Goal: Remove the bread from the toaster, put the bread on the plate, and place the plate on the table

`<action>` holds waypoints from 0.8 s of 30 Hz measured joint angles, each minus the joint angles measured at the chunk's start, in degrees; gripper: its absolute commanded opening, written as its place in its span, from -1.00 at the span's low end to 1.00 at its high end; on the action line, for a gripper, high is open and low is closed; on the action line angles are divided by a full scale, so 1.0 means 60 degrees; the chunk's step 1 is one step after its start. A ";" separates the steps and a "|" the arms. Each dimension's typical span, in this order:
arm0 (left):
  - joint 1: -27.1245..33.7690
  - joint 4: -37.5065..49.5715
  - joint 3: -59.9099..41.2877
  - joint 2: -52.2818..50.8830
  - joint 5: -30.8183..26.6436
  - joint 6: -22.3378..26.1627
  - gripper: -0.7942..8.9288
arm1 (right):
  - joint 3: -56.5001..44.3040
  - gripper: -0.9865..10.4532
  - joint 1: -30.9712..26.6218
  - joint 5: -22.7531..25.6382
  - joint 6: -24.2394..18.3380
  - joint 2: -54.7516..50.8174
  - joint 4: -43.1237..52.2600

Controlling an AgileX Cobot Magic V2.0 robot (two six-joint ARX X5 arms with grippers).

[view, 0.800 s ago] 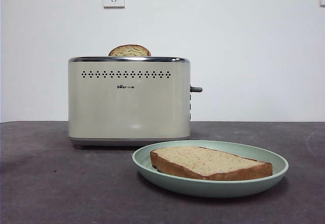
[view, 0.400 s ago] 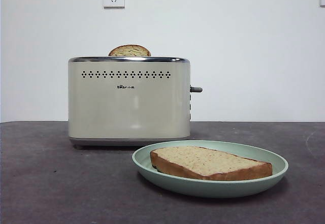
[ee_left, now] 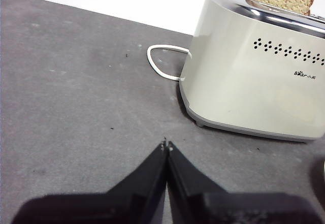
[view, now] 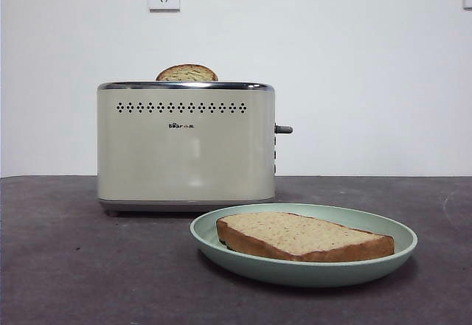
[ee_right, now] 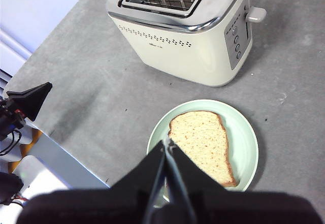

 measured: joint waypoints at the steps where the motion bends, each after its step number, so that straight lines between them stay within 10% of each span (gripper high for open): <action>1: 0.0000 0.0000 0.0000 0.0000 0.0000 0.0000 -0.84 | 0.0000 -0.83 0.0000 -0.0004 0.0000 0.0000 0.0000; 18: 0.0000 0.0000 0.0000 0.0000 0.0000 0.0000 -0.84 | 0.0000 -0.83 0.0011 0.0036 -0.0015 -0.0018 -0.0007; 24: 0.0000 0.0000 0.0000 0.0000 0.0000 0.0000 -0.84 | -0.0109 -0.83 -0.0798 0.1005 -0.1195 -0.0299 0.0816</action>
